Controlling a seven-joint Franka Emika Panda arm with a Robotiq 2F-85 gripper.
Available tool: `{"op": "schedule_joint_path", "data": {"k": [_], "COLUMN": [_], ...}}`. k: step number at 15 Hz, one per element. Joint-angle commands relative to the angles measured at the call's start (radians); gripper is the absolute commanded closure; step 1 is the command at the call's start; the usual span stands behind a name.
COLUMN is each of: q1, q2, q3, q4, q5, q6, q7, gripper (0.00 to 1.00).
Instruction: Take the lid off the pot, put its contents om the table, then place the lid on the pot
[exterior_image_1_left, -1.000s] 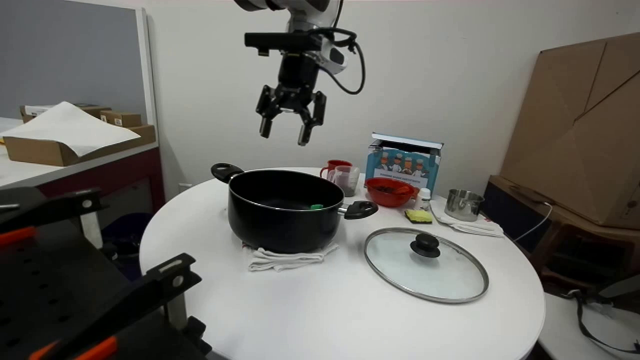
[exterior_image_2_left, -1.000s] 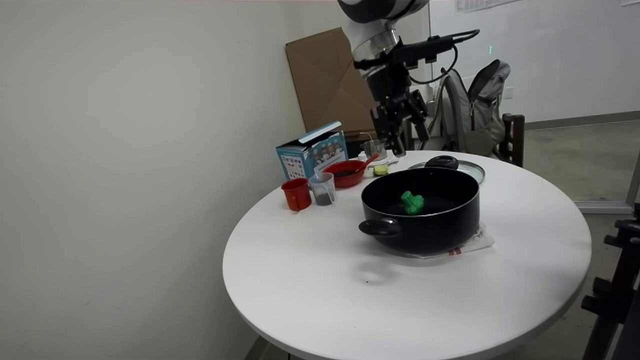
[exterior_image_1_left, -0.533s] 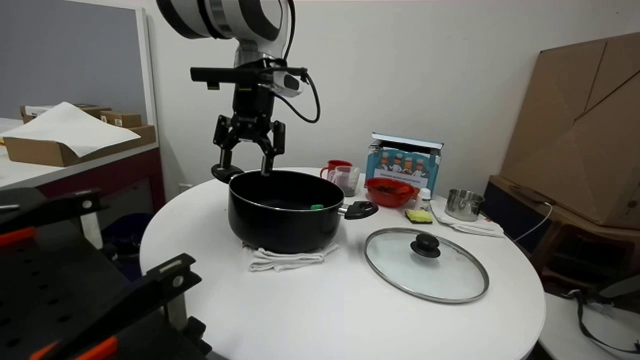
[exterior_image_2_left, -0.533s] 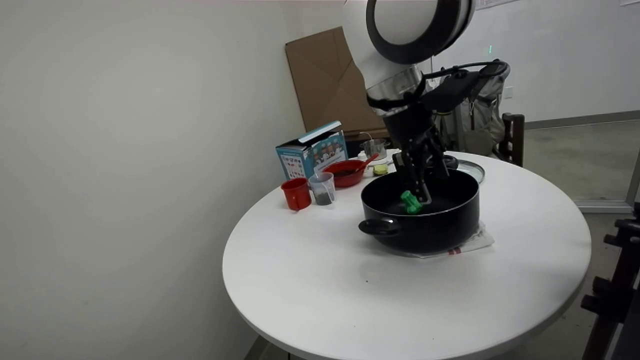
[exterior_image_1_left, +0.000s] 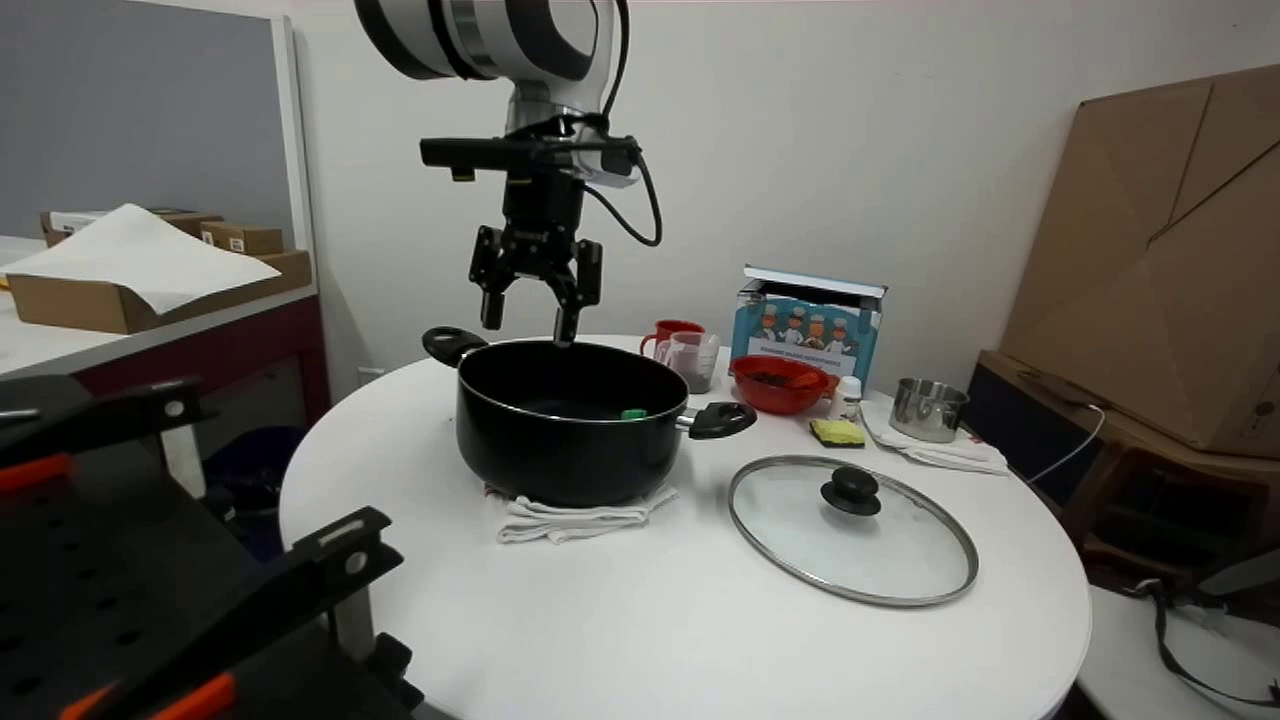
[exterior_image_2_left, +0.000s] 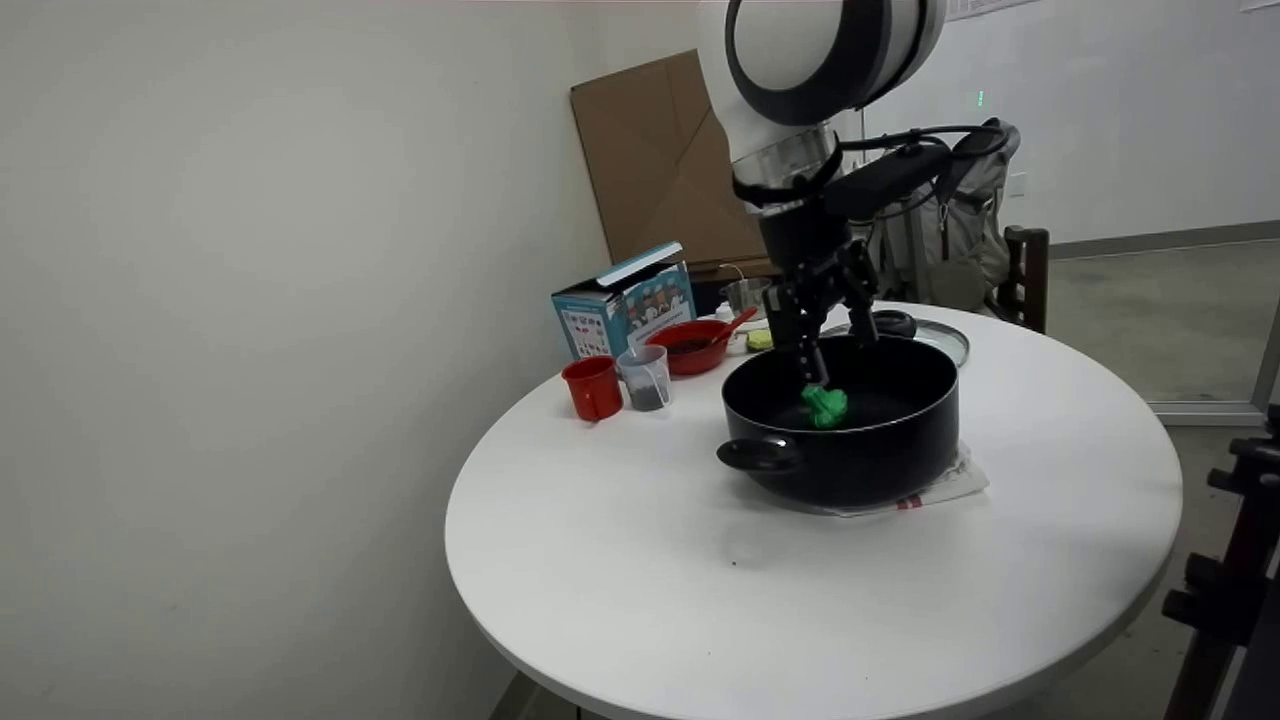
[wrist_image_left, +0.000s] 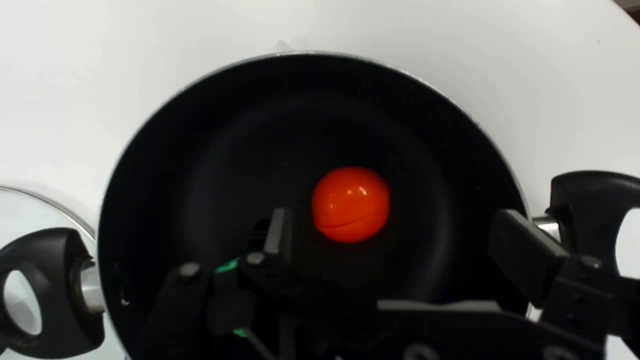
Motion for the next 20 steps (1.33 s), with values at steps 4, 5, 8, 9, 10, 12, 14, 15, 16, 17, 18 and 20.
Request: {"op": "schedule_joint_path", "data": {"k": [4,5,8,9,10,12,14,15,16,17,18,20], "q1": [-0.001,0.003,0.007,0.009,0.01,0.013,0.019,0.022,0.023,0.025,0.027,0.03], "q2": [0.106,0.124,0.171,0.187,0.201,0.228,0.255,0.267,0.277,0.286,0.293,0.304], "q3": [-0.033,-0.04,-0.05,-0.05,-0.049,-0.048,-0.053,-0.055,-0.056,-0.058,-0.059,-0.06], "q4": [0.094,0.105,0.14,0.155,0.169,0.194,0.213,0.22,0.226,0.231,0.236,0.243], "q5": [0.054,0.051,0.052,0.054,0.057,0.061,0.058,0.057,0.056,0.055,0.055,0.054], "q6": [0.013,0.017,0.025,0.028,0.031,0.035,0.033,0.032,0.031,0.03,0.029,0.027], "q7": [0.097,0.111,0.139,0.147,0.151,0.161,0.172,0.176,0.177,0.177,0.178,0.177], "gripper": [0.0,0.0,0.0,0.0,0.0,0.0,0.0,0.0,0.0,0.0,0.0,0.0]}}
